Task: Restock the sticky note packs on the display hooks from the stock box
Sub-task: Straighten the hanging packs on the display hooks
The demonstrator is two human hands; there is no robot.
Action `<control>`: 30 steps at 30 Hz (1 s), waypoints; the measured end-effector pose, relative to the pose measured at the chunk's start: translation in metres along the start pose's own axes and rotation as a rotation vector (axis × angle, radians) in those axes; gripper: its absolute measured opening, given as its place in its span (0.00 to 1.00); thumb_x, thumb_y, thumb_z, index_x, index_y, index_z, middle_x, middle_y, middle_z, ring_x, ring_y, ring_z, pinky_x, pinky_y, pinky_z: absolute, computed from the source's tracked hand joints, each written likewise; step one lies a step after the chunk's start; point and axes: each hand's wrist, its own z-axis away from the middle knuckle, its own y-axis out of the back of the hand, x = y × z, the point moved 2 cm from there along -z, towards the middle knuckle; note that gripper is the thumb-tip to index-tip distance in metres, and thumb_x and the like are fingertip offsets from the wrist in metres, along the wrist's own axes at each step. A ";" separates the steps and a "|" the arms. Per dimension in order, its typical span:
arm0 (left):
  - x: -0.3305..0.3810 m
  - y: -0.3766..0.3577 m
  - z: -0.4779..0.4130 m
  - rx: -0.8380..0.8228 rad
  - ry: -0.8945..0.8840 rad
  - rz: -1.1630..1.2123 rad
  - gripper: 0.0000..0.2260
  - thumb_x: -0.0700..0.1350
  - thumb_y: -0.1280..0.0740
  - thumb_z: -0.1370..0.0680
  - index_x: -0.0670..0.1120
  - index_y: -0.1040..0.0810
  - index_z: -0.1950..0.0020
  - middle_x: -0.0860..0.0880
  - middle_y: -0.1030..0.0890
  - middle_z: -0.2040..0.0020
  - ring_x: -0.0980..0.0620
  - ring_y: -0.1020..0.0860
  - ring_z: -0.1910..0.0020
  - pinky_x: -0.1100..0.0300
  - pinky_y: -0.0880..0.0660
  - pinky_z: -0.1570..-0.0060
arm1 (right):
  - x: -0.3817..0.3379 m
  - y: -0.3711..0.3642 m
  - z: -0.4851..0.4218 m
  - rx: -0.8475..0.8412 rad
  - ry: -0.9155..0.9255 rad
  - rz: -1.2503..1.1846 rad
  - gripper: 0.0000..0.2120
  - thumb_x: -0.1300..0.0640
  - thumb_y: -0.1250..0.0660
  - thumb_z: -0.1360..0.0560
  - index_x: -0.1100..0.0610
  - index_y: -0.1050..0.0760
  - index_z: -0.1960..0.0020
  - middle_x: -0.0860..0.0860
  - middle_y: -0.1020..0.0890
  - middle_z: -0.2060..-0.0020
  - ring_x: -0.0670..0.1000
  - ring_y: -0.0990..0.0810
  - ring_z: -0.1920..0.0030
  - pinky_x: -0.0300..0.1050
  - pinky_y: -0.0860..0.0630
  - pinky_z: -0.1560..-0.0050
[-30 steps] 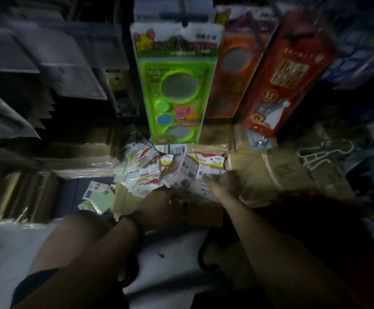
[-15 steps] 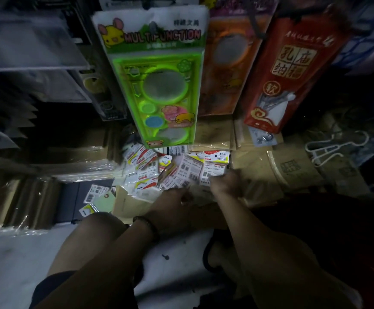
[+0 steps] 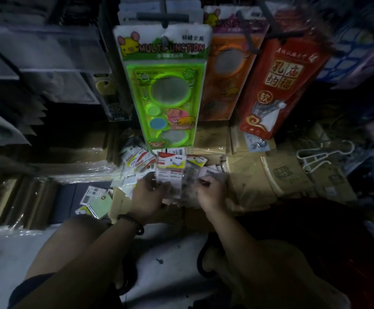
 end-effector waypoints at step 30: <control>0.006 0.055 0.037 0.024 0.202 0.227 0.20 0.64 0.28 0.30 0.56 0.18 0.42 0.49 0.11 0.51 0.45 0.12 0.52 0.45 0.16 0.54 | -0.063 0.021 0.094 -0.215 -0.001 -0.436 0.13 0.53 0.27 0.20 0.46 0.20 0.36 0.50 0.13 0.45 0.47 0.14 0.51 0.43 0.21 0.60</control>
